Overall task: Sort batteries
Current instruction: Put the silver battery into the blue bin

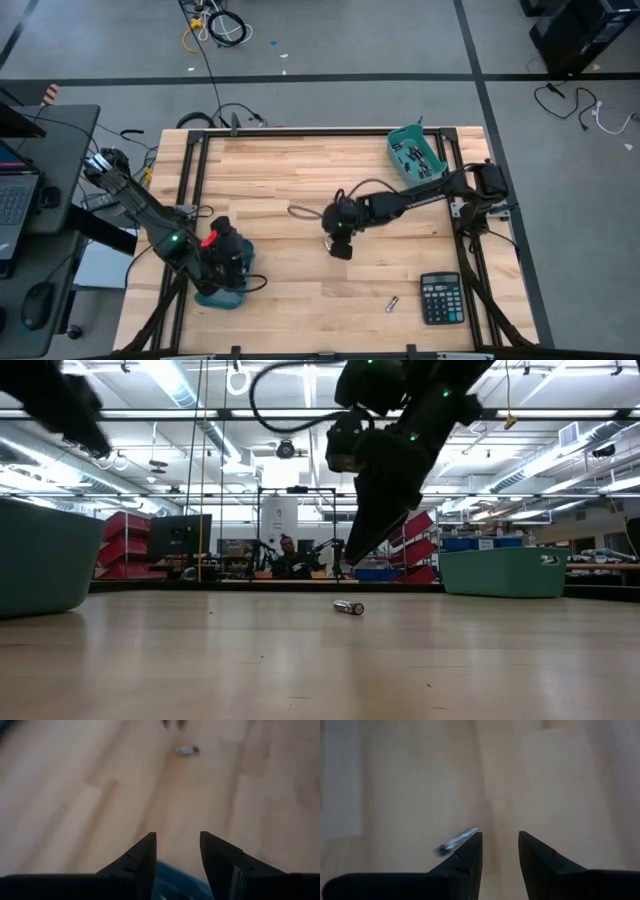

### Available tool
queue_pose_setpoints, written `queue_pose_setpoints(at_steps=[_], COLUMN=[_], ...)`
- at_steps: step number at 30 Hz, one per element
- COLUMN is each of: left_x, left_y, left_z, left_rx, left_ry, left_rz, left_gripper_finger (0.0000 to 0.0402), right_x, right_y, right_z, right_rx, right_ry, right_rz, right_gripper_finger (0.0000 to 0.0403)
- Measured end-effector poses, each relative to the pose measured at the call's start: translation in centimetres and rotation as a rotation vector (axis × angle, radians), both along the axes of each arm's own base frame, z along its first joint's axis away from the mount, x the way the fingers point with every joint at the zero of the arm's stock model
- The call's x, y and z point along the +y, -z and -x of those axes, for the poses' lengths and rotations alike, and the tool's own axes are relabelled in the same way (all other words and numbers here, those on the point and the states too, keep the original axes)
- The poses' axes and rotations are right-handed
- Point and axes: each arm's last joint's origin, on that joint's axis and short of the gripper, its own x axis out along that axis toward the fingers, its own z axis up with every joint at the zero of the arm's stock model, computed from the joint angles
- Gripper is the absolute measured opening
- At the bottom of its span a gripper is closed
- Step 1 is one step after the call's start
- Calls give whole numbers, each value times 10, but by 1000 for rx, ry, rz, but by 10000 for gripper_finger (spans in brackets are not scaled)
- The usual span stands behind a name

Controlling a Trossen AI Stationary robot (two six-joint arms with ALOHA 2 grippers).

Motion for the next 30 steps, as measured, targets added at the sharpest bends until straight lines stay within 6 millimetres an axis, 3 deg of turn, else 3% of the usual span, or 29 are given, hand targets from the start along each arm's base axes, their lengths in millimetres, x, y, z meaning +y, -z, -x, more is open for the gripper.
queue_pose_setpoints(at_steps=[8, 14, 20, 30], left_x=[5, 5, 1, 4], left_y=[-4, 2, 12, 28], left_z=[-2, -2, -2, 0], left_rx=[-93, -101, -104, -106], left_ry=[19, 39, 67, 58], left_rz=[-294, -335, -277, -295], left_gripper_finger=[152, 152, 152, 152], right_x=[56, 91, 97, 91], right_y=[1, 10, 40, 57], right_z=[7, 16, 33, 37], right_rx=[-67, -168, -301, -370], right_ry=[133, 135, 239, 344], right_rz=[201, 319, 209, 218], right_gripper_finger=[110, 110, 115, 142])
